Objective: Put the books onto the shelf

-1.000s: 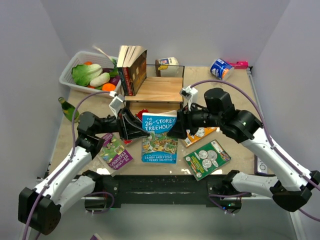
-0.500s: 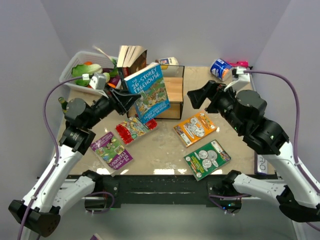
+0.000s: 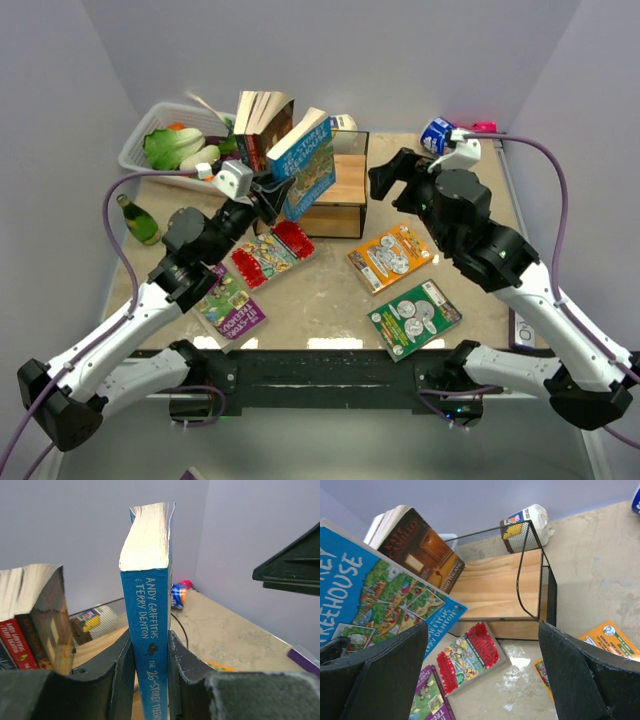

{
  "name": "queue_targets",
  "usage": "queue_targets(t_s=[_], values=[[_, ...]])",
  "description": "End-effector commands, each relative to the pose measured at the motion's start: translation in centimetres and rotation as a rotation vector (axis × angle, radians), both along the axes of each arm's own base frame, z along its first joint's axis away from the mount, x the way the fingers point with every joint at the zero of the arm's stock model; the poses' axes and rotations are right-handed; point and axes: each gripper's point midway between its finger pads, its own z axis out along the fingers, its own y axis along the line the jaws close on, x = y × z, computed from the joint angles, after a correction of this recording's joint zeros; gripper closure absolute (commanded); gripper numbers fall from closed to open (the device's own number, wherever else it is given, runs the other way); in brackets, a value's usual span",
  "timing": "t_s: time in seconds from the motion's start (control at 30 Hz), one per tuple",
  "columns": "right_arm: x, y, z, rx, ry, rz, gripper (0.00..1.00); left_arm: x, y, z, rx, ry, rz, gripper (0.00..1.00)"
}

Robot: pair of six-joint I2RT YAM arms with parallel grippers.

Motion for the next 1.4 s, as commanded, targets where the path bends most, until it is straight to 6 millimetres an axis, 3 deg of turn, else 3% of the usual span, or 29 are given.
queue_targets(t_s=[0.0, 0.13, 0.2, 0.23, 0.5, 0.83, 1.0, 1.37], values=[[1.7, -0.5, 1.4, 0.039, -0.029, -0.103, 0.06, 1.0, 2.9, 4.5, -0.063, -0.226, 0.196, 1.00], [2.9, -1.1, 0.4, 0.059, -0.015, -0.154, 0.07, 2.4, 3.4, 2.5, -0.022, -0.246, 0.297, 1.00], [3.4, -1.3, 0.0, 0.085, -0.006, -0.172, 0.07, 2.4, 3.1, 2.6, -0.023, -0.279, 0.314, 1.00], [3.9, -1.6, -0.3, 0.093, -0.005, -0.187, 0.08, 3.1, 3.0, 1.5, 0.010, -0.277, 0.340, 1.00], [6.1, -2.1, -0.9, 0.114, 0.010, -0.201, 0.09, 4.5, 2.8, 1.0, -0.007, -0.326, 0.427, 1.00], [9.0, -2.1, -3.5, 0.100, 0.054, -0.226, 0.10, 6.6, 1.4, 0.5, -0.036, -0.310, 0.440, 1.00], [10.7, -1.1, -5.4, 0.079, 0.086, -0.221, 0.13, 7.7, 0.6, -0.4, -0.040, -0.264, 0.426, 1.00], [13.3, 0.5, -8.8, 0.022, 0.126, -0.188, 0.27, 10.2, 1.5, -2.0, -0.058, -0.178, 0.485, 1.00]])
